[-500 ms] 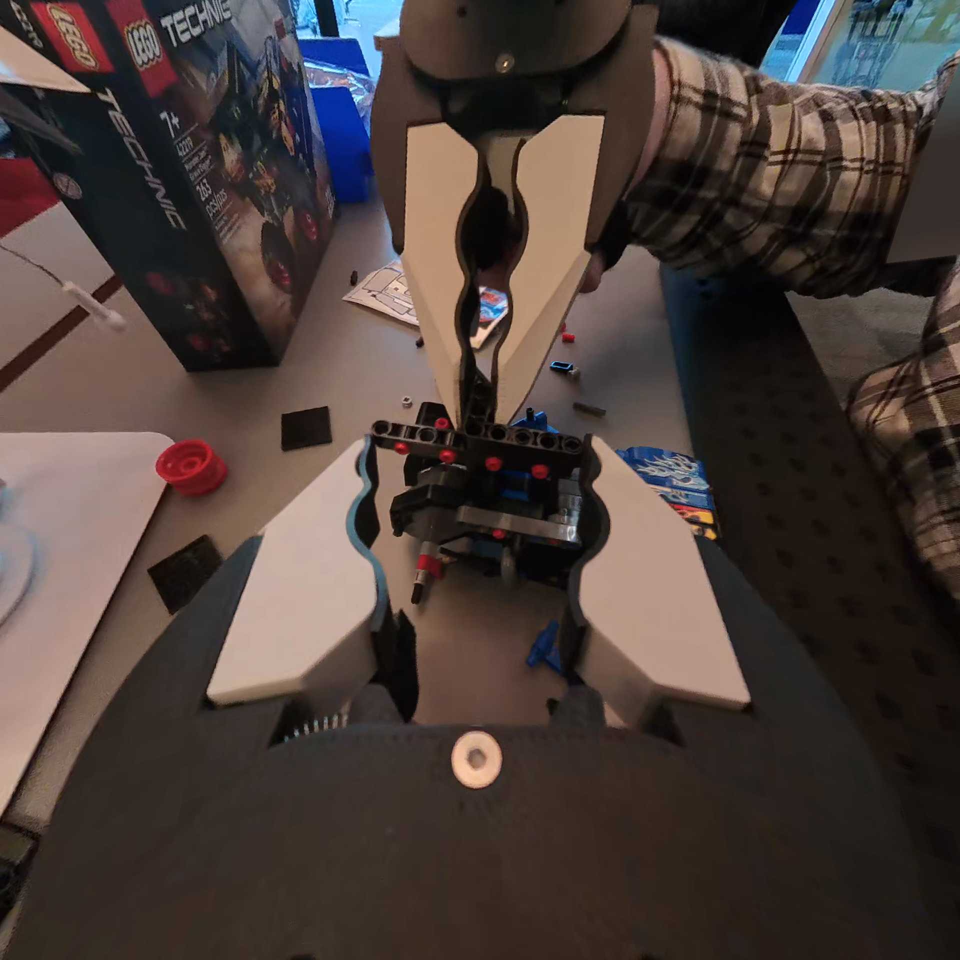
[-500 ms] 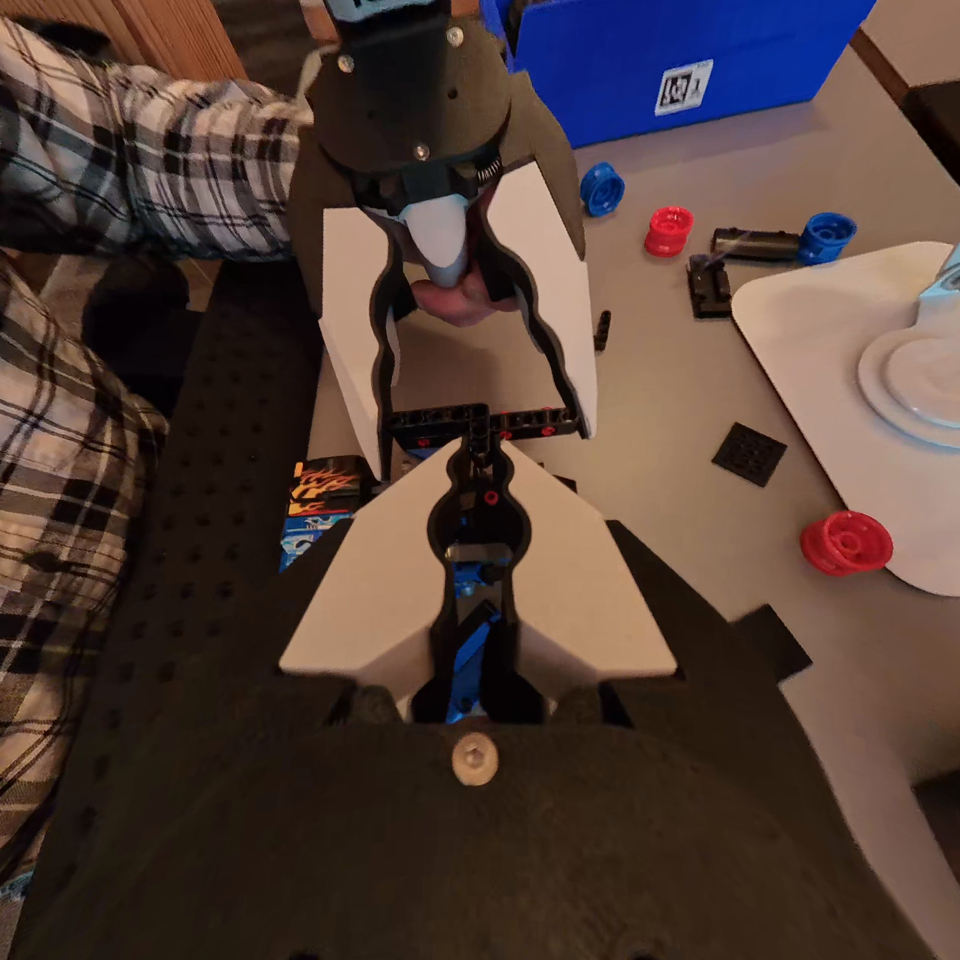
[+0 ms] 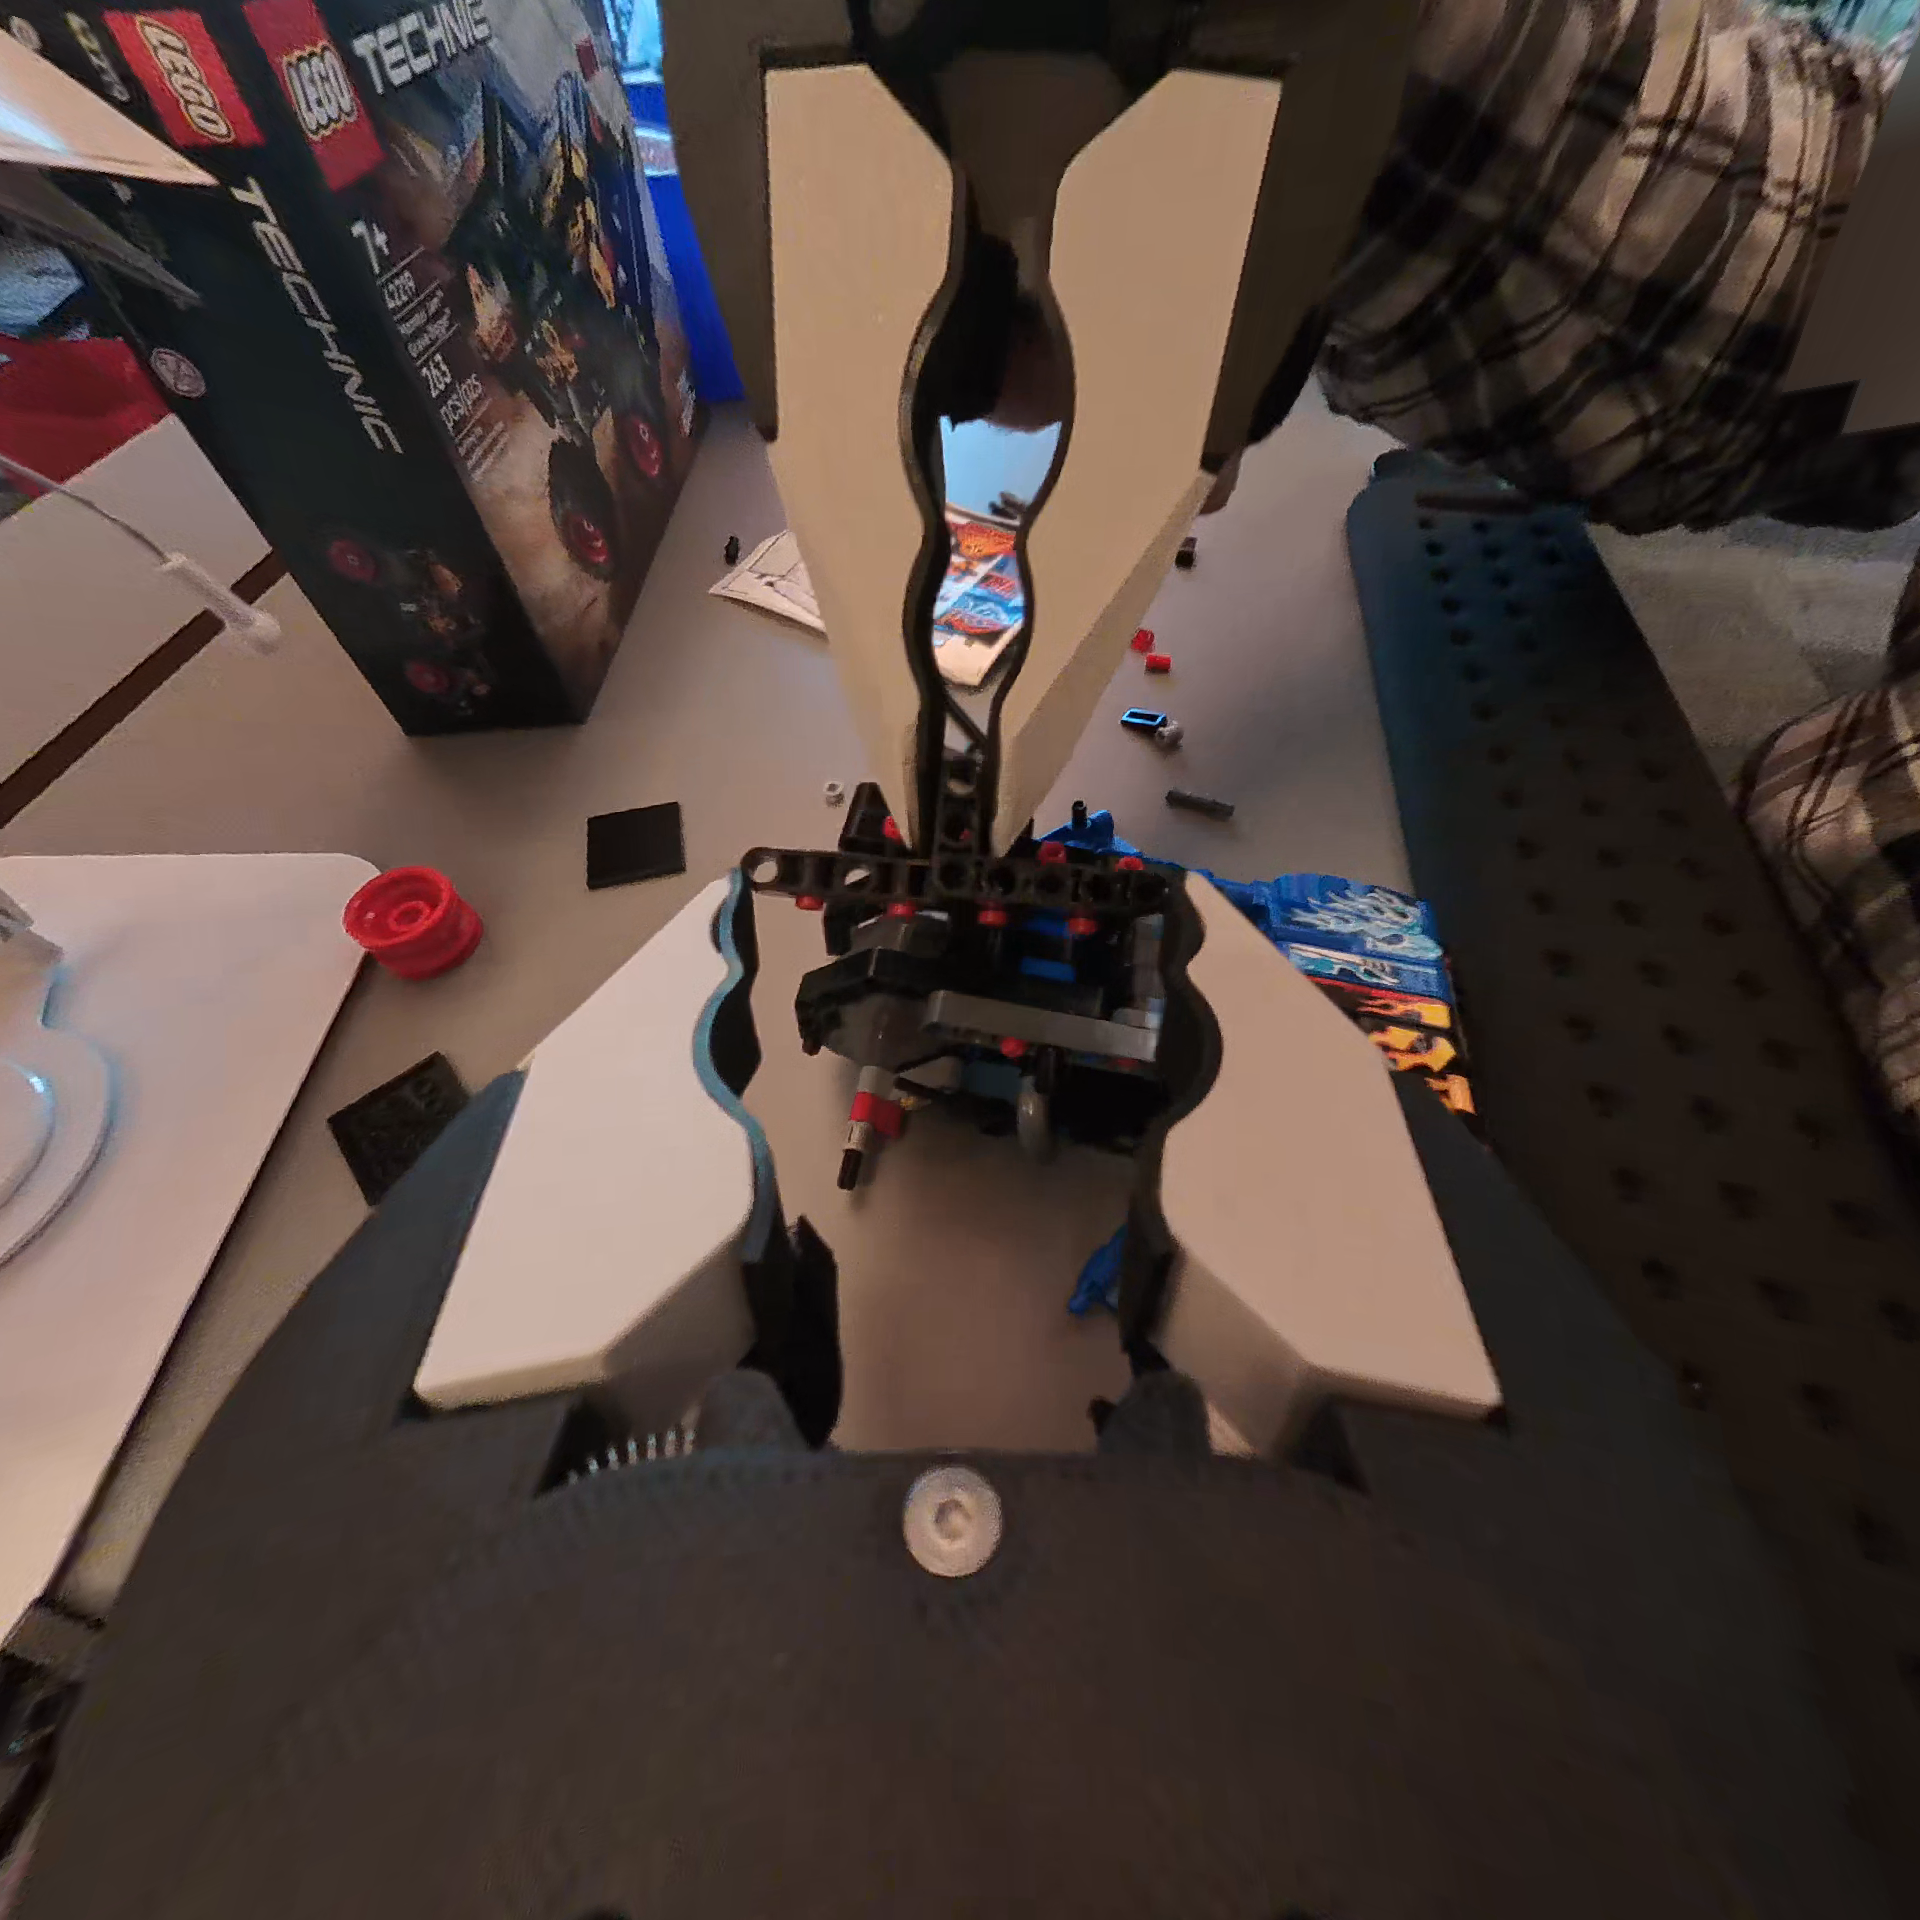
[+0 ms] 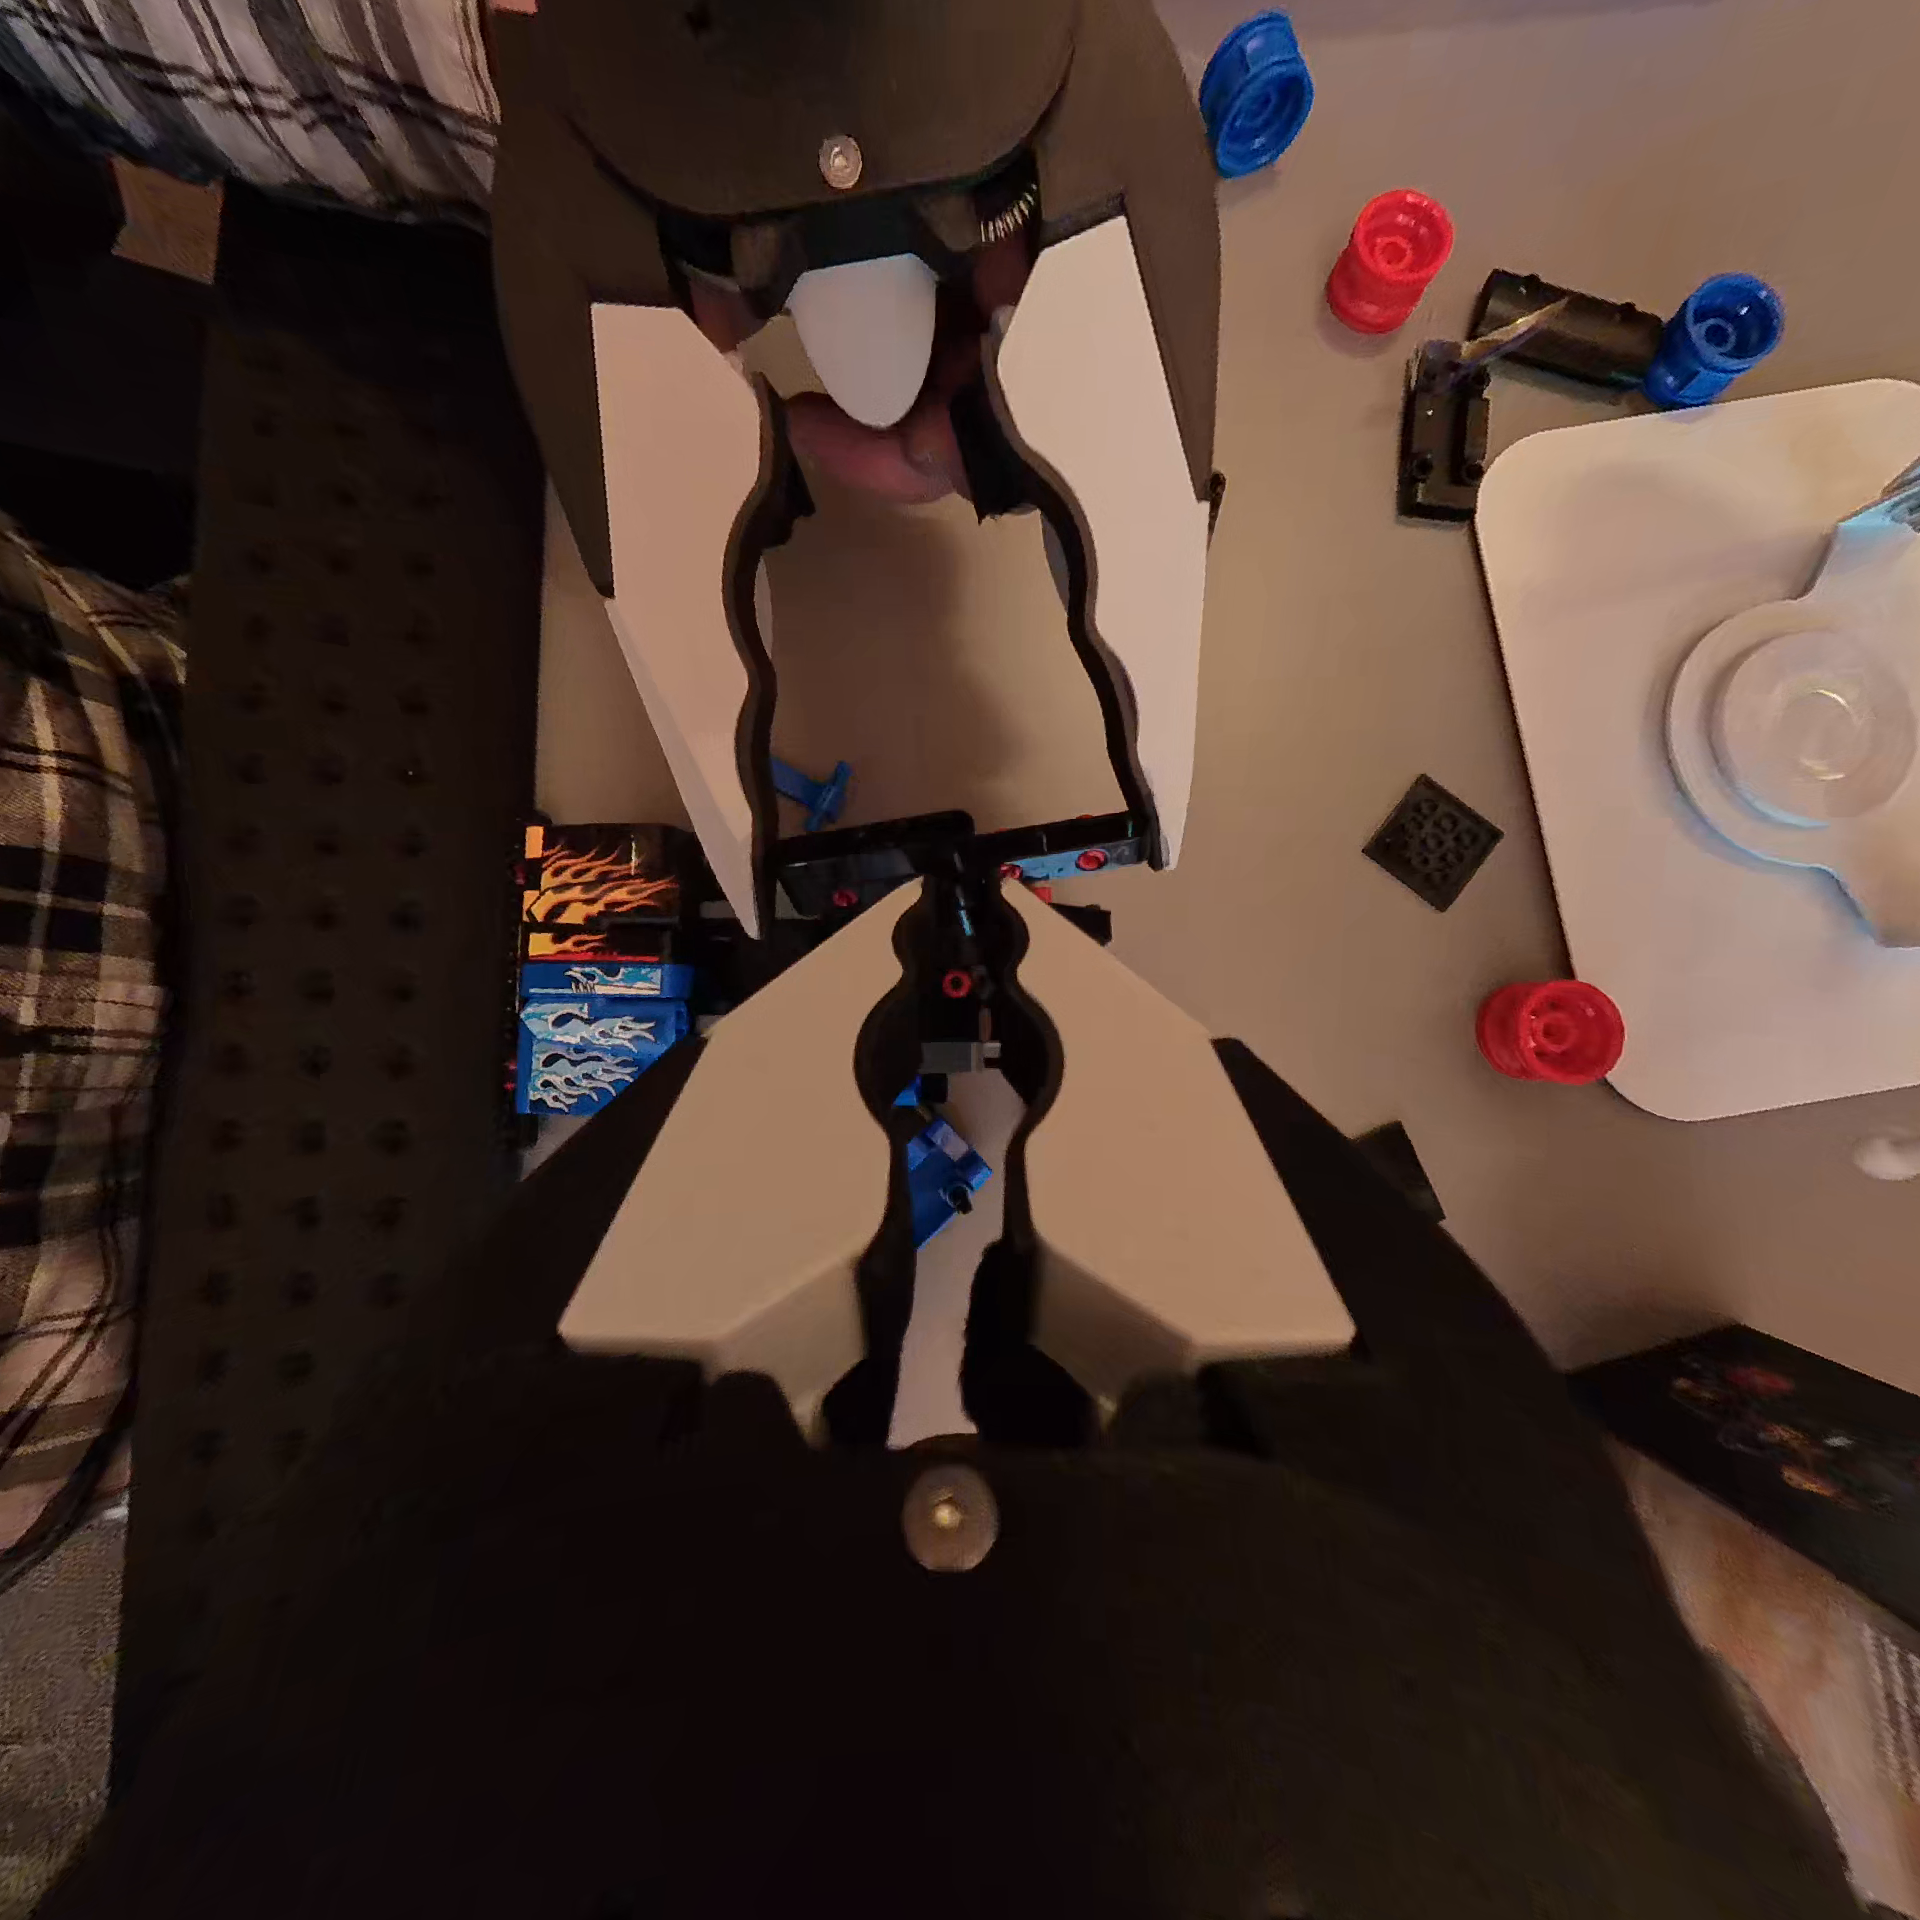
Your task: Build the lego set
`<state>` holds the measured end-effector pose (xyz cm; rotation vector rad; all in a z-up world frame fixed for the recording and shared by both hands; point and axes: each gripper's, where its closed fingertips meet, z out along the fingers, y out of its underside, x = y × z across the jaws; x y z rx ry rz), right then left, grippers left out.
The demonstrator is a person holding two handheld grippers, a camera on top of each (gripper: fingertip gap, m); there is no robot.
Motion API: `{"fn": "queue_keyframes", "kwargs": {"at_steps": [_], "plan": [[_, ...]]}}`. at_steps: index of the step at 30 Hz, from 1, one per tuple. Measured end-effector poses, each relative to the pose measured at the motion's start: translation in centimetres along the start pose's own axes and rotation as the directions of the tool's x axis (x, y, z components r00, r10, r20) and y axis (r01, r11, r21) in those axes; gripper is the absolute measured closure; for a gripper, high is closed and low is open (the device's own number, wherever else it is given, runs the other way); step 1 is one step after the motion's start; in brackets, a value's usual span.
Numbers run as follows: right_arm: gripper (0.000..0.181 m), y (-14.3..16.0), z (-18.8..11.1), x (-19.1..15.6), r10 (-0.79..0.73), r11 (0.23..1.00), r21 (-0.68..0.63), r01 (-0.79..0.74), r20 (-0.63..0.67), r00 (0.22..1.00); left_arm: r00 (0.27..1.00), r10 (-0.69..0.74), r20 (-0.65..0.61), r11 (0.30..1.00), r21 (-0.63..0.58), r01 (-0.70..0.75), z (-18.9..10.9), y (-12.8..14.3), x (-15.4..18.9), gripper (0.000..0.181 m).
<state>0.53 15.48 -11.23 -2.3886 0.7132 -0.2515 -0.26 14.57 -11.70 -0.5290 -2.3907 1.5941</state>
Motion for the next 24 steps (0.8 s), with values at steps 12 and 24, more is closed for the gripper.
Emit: {"fn": "queue_keyframes", "kwargs": {"at_steps": [12, 24], "plan": [[0.174, 0.7, 0.0, -0.3, 0.066, 0.992, 0.102, -0.07, 0.042, 0.997, 0.998, 0.058, -0.007, 0.996, -0.062, -0.058, 0.7, 0.5, 0.2, 0.106], [0.169, 1.6, -1.5, -0.3, 0.109, 0.964, 0.246, -0.106, 0.002, 0.994, 0.994, 0.109, -0.015, 0.979, -0.171, -0.11, 1.1, 1.2, 0.3, 0.106]]}}
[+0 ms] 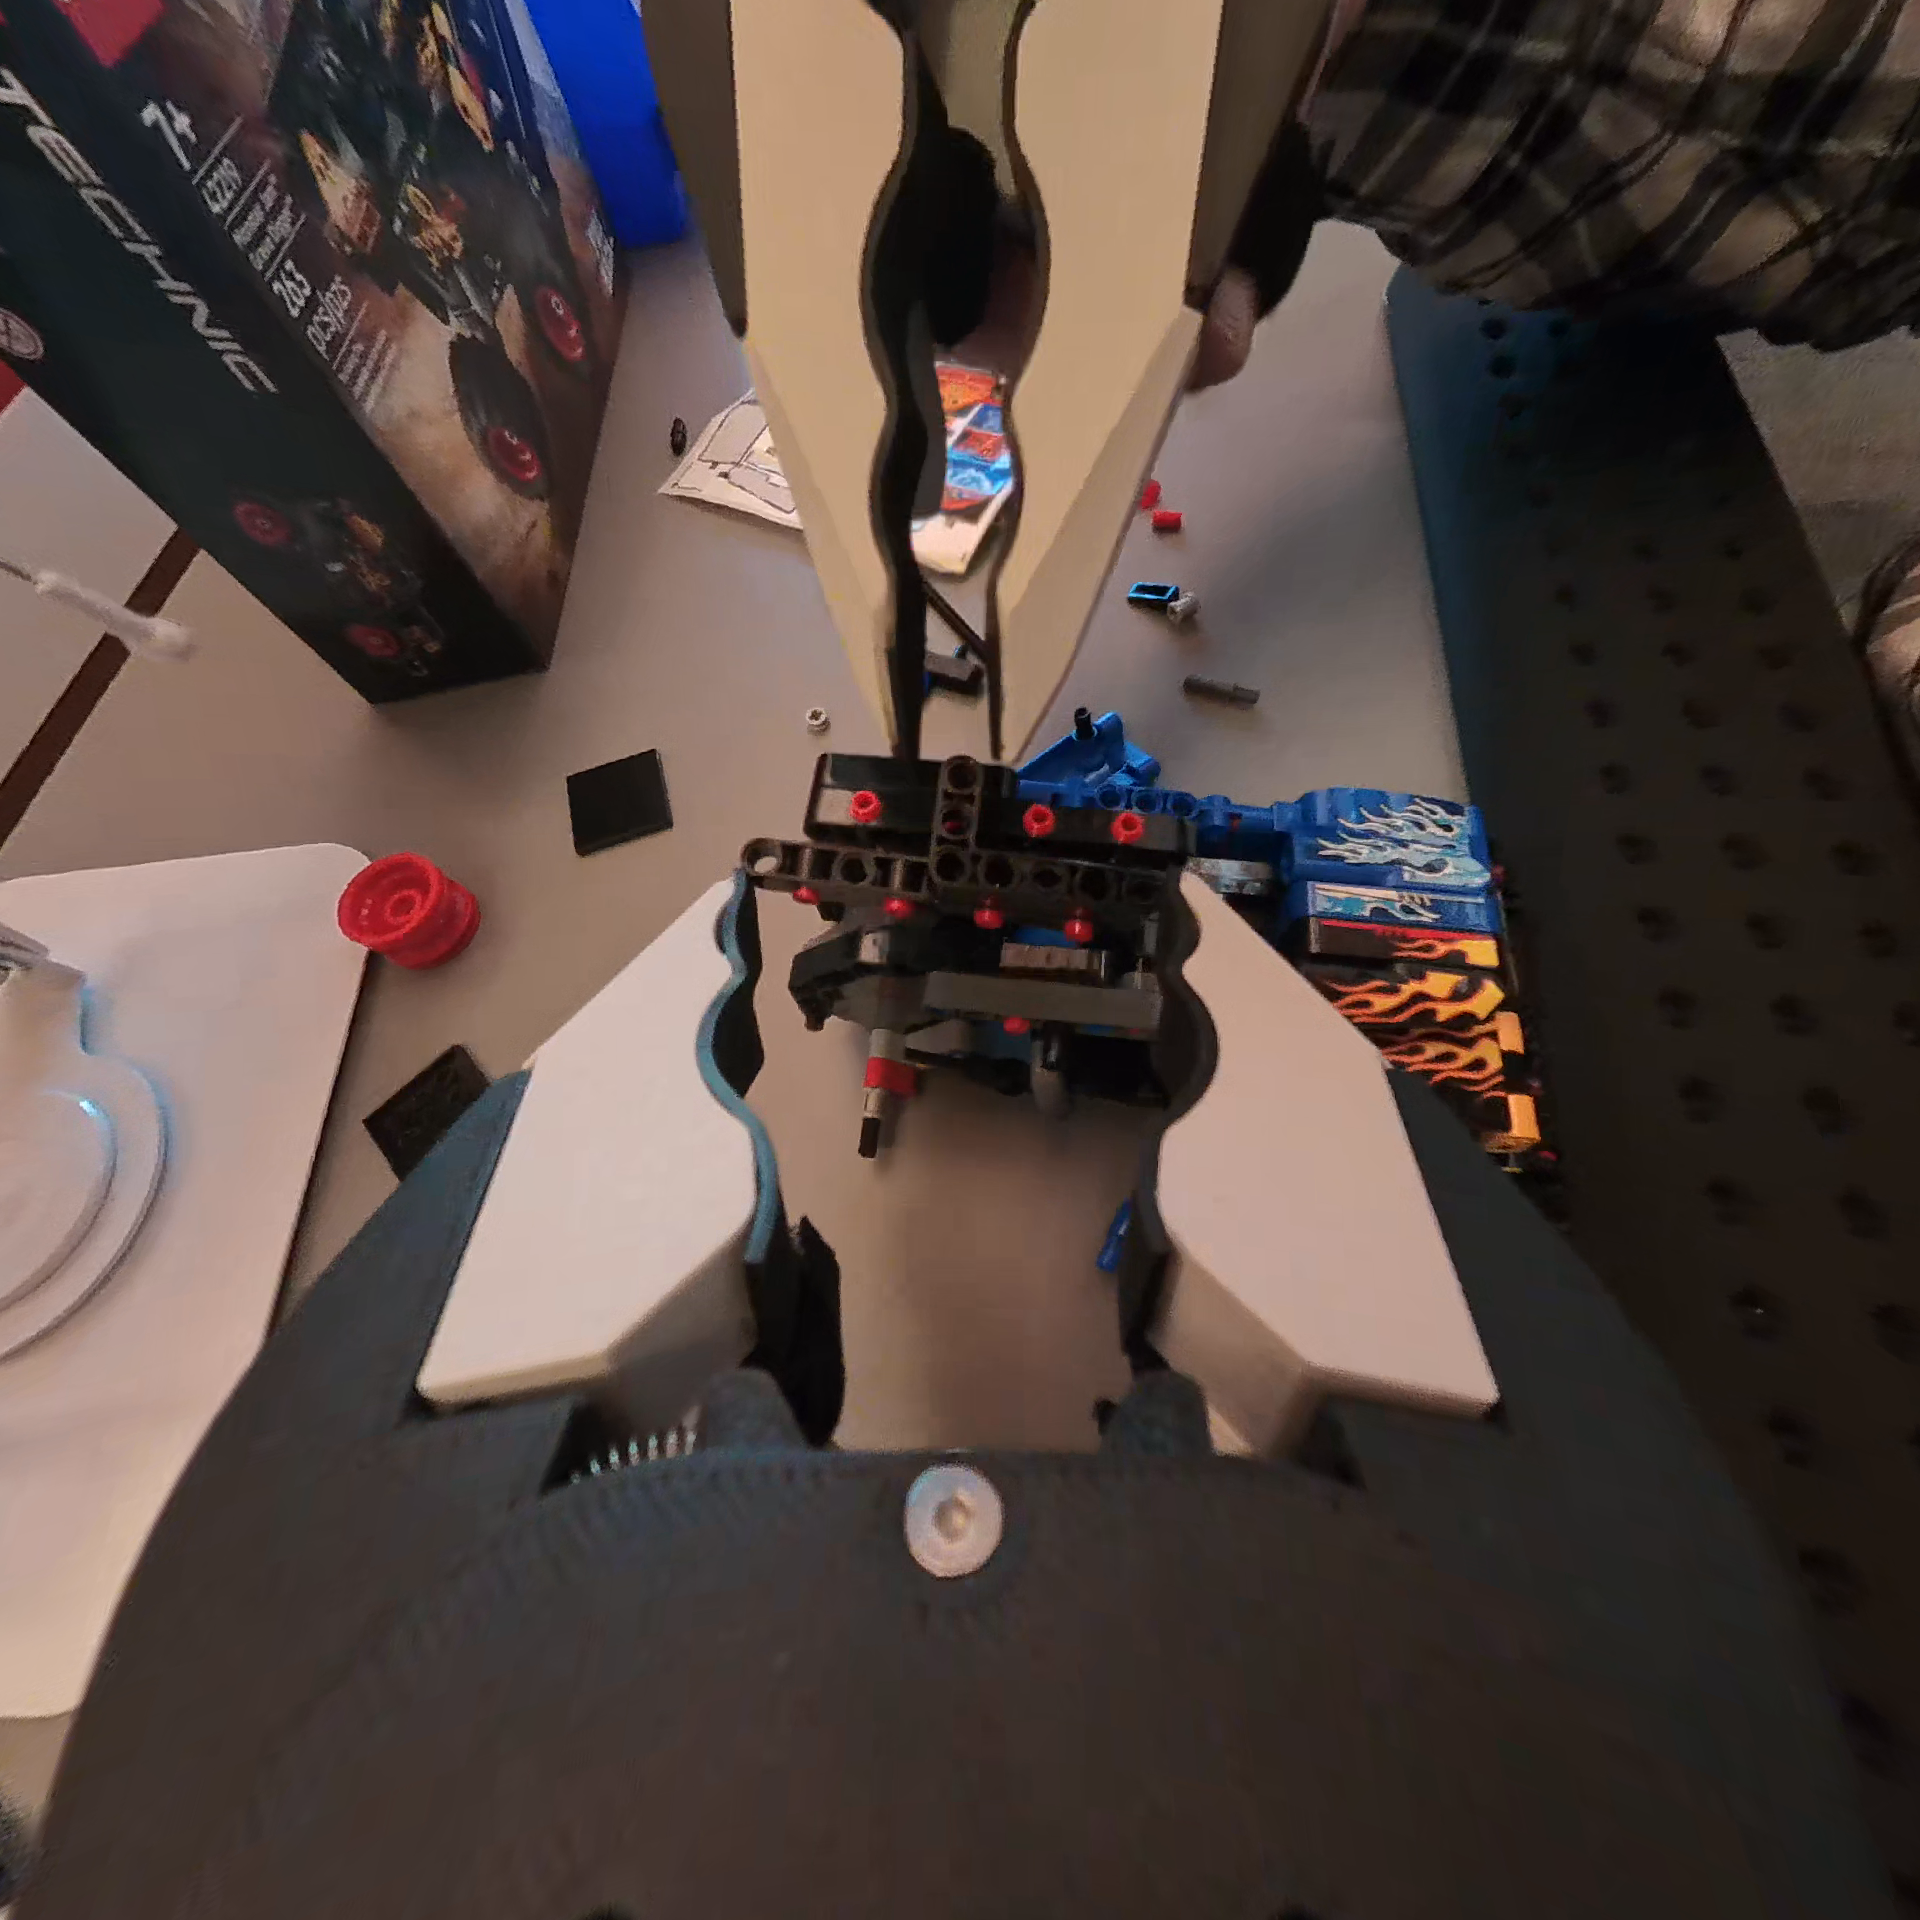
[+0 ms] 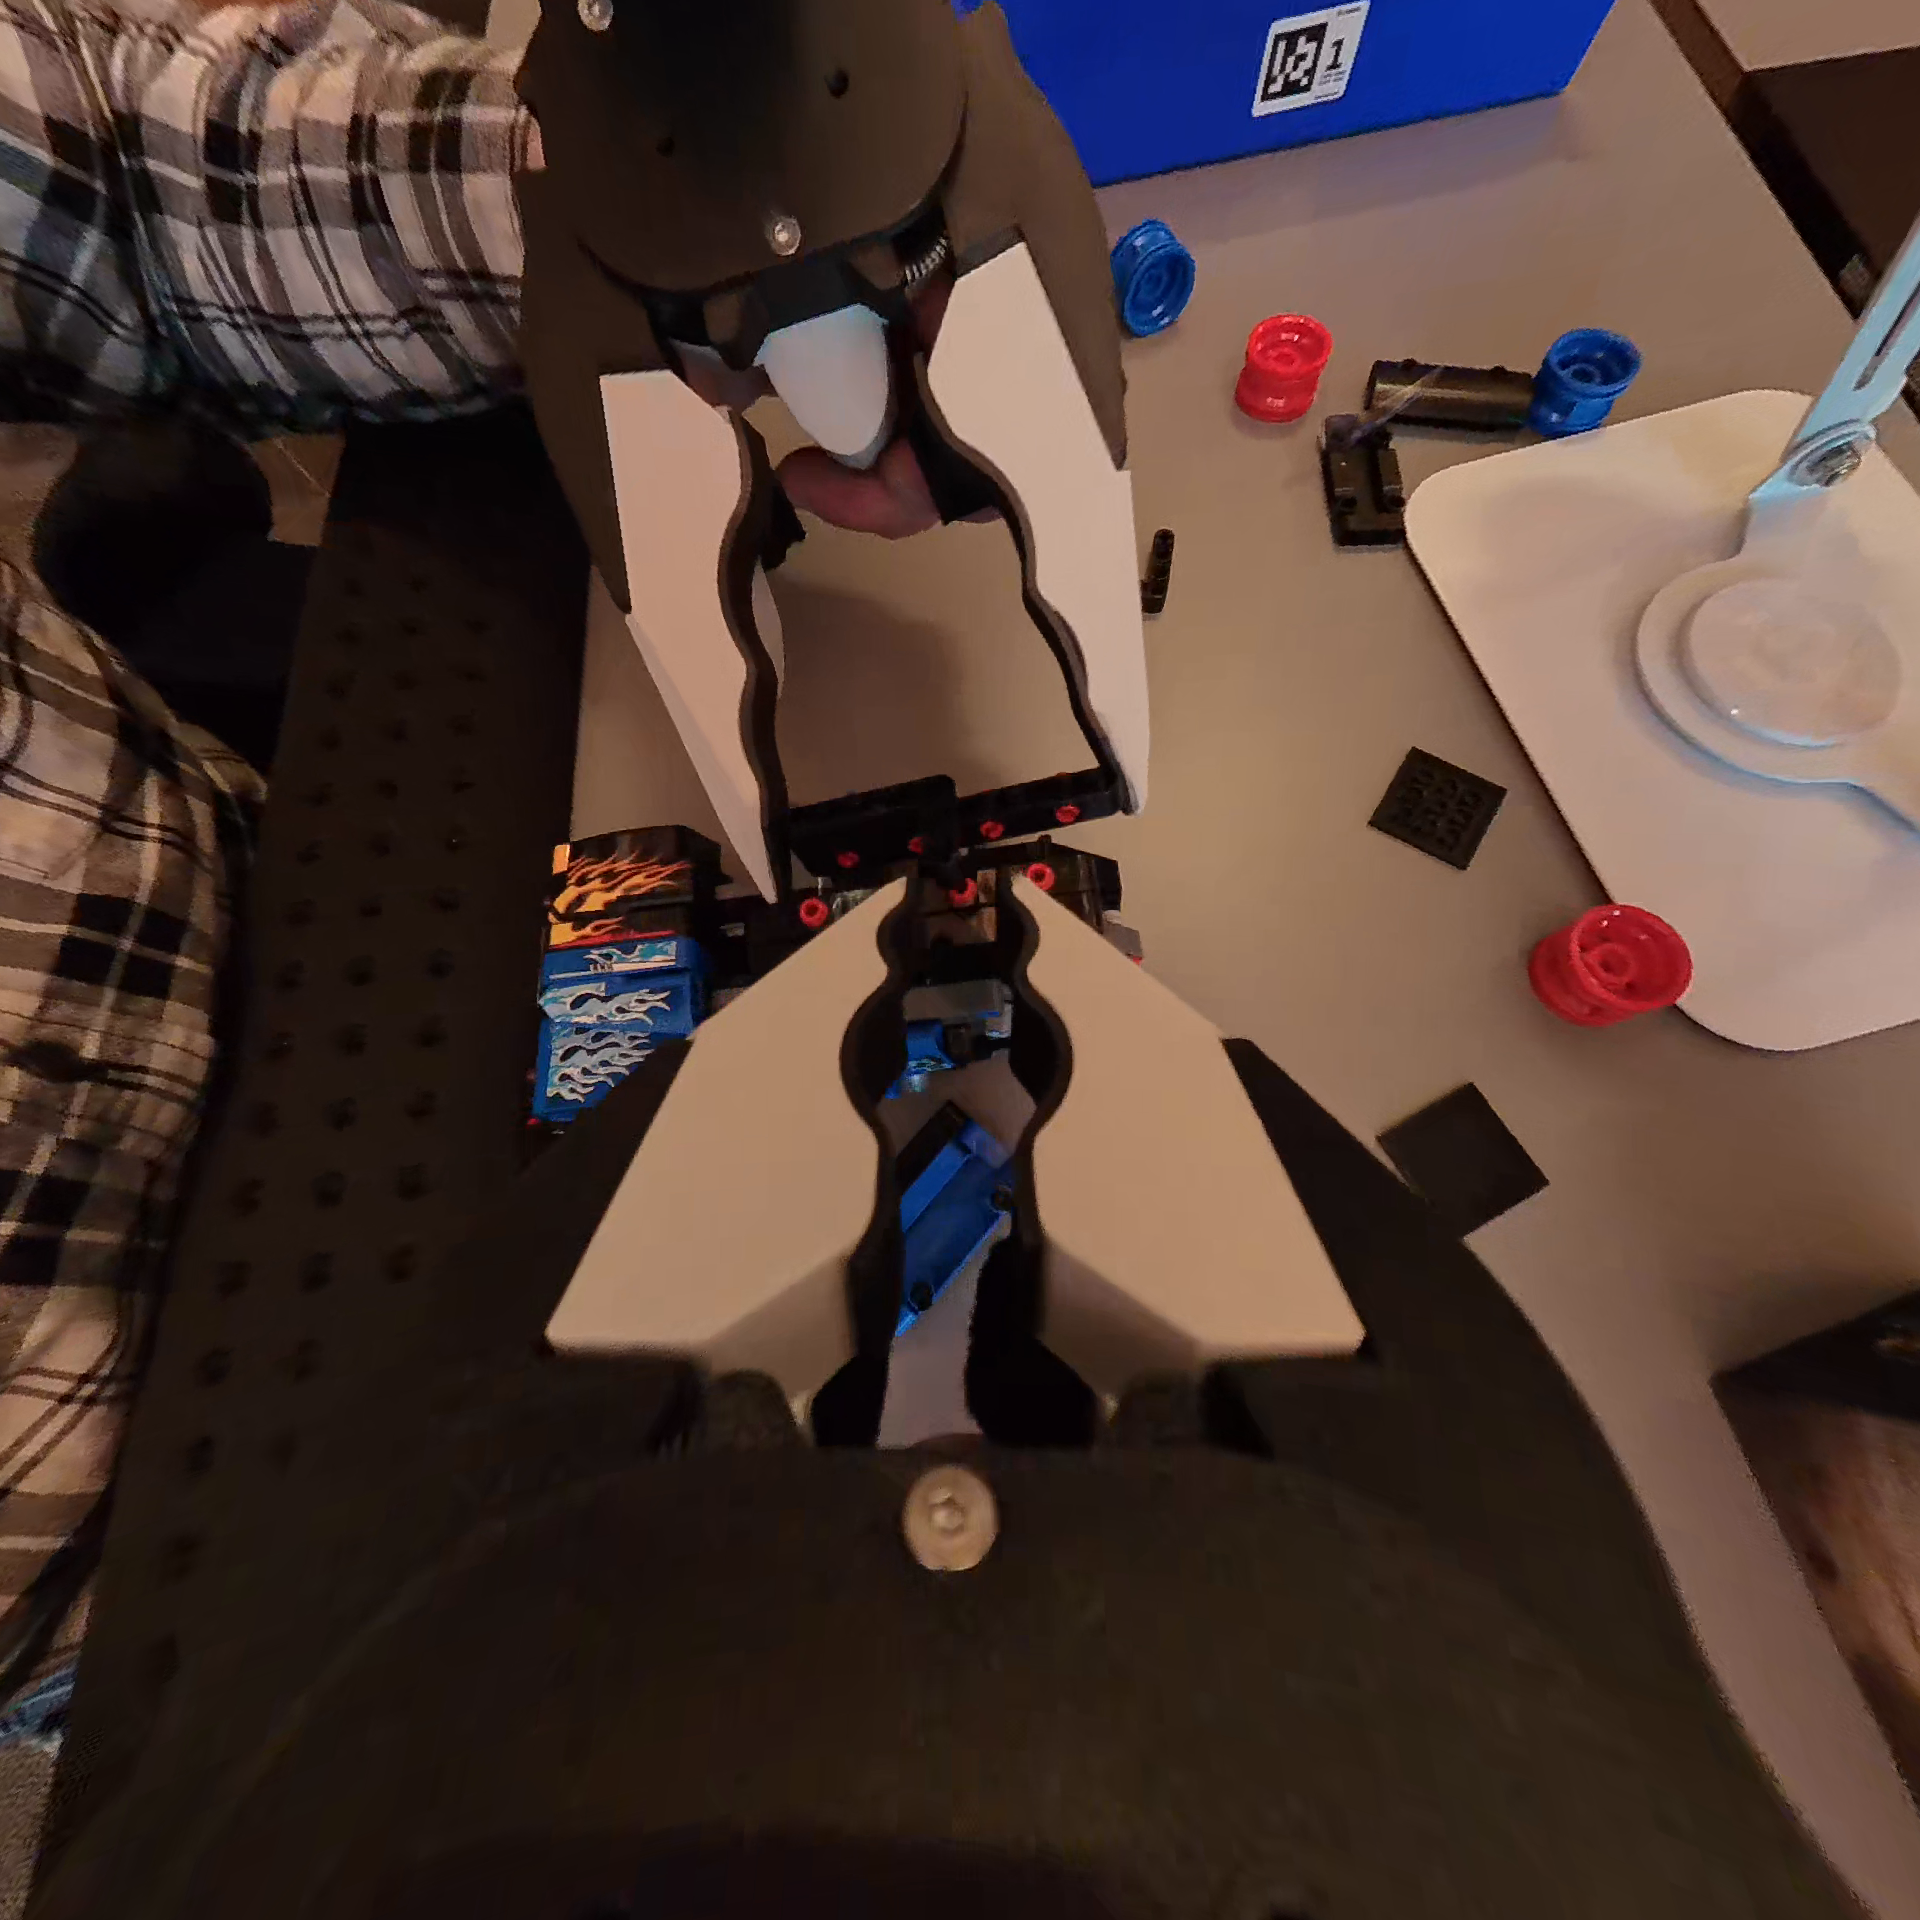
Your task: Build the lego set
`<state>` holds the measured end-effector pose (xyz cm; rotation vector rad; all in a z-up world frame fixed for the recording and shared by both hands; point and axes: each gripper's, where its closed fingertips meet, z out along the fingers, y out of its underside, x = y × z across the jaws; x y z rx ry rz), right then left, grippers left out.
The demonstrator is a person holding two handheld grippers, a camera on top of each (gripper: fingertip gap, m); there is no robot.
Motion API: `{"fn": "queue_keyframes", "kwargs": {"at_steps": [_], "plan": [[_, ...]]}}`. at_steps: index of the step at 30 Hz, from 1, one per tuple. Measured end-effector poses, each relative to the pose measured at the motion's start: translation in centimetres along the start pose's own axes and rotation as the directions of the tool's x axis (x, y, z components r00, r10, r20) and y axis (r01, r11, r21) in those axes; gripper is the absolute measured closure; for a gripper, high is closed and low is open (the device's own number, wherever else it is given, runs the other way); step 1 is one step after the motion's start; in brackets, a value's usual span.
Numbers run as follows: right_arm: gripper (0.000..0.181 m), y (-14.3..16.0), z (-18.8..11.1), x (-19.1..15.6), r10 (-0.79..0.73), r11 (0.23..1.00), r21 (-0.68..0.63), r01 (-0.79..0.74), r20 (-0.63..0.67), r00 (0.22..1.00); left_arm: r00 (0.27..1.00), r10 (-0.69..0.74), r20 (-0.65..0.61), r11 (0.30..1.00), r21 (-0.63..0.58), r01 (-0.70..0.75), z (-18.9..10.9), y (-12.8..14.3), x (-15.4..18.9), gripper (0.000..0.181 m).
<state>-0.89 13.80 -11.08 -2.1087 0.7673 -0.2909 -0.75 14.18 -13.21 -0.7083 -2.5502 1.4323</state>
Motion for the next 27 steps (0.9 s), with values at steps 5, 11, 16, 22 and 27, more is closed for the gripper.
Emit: {"fn": "queue_keyframes", "kwargs": {"at_steps": [5, 11, 16, 22, 27], "plan": [[0.174, 0.3, 1.2, -0.3, -0.081, 0.996, -0.053, 0.078, -0.05, 0.995, 0.999, 0.034, 0.02, 0.999, -0.025, -0.034, -0.3, -0.5, -0.1, 0.106], [0.176, -2.0, 0.4, -1.0, -0.038, 0.99, 0.138, 0.036, 0.014, 0.999, 0.999, 0.024, 0.029, 0.997, 0.077, -0.026, -1.9, -1.8, -0.3, 0.097], [0.176, -2.9, 0.1, -1.2, 0.039, 0.96, 0.272, -0.068, 0.113, 0.993, 0.999, -0.039, -0.031, 0.982, 0.182, 0.044, -2.1, -2.6, 0.2, 0.105], [0.176, -3.1, -0.1, -1.0, 0.068, 0.941, 0.321, -0.111, 0.142, 0.988, 0.996, -0.083, -0.029, 0.967, 0.238, 0.088, -2.5, -3.5, -0.2, 0.105], [0.175, -2.9, 0.2, -0.8, 0.034, 0.947, 0.314, -0.065, 0.101, 0.994, 0.999, 0.021, 0.047, 0.991, 0.128, -0.027, -2.5, -2.9, -0.3, 0.105]]}}
